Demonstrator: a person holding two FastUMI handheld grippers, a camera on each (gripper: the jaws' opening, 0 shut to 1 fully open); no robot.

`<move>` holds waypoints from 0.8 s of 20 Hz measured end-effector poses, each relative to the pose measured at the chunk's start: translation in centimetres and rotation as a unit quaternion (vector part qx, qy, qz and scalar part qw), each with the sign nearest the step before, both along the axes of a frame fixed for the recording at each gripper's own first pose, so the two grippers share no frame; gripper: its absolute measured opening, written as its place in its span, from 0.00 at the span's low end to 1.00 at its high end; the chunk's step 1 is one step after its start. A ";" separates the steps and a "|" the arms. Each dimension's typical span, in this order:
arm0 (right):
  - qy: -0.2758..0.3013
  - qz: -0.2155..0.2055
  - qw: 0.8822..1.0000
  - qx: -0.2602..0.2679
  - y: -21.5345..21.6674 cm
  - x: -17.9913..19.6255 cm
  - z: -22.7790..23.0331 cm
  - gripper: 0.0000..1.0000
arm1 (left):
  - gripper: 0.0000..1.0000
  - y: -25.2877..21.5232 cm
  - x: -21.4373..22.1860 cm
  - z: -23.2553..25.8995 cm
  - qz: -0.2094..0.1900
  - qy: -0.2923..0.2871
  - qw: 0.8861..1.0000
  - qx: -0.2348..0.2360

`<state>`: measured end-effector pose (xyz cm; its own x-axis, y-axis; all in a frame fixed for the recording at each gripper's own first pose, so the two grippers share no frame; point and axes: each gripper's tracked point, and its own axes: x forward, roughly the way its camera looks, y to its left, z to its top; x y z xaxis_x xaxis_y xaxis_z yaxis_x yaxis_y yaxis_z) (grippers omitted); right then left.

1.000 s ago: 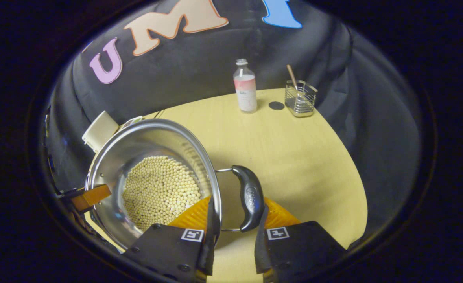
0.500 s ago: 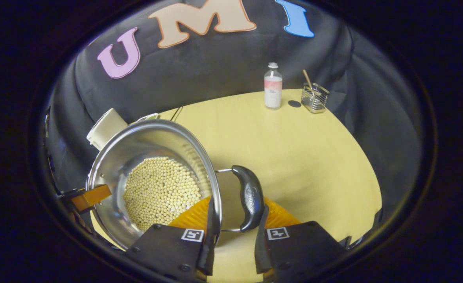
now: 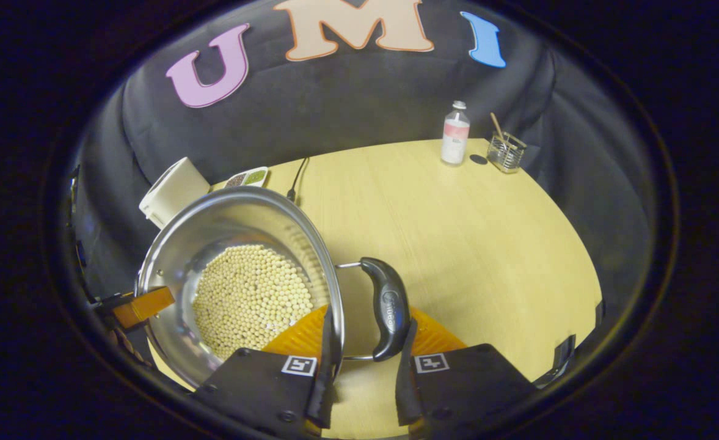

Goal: First push the handle of the pot to place it horizontally, then grasp the pot with both hands and set it on the induction cooktop.

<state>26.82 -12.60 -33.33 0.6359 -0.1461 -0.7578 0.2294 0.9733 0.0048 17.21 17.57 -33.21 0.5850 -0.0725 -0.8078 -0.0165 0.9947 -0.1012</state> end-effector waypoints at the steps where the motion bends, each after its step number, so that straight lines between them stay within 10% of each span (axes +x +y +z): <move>1: 0.001 0.001 1.000 0.002 0.1 -0.1 -0.1 0.43 | 0.63 0.5 0.2 -0.1 -0.002 -0.002 1.000 0.002; 16: 0.032 0.025 0.999 0.021 -0.3 1.1 0.5 0.43 | 0.61 4.8 1.4 -3.3 -0.001 0.028 0.999 0.028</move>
<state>27.88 -12.92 -32.85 0.5924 -0.0828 -0.8014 0.1807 0.9830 0.0320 18.65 22.33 -36.51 0.5379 -0.0278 -0.8426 -0.0190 0.9988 -0.0451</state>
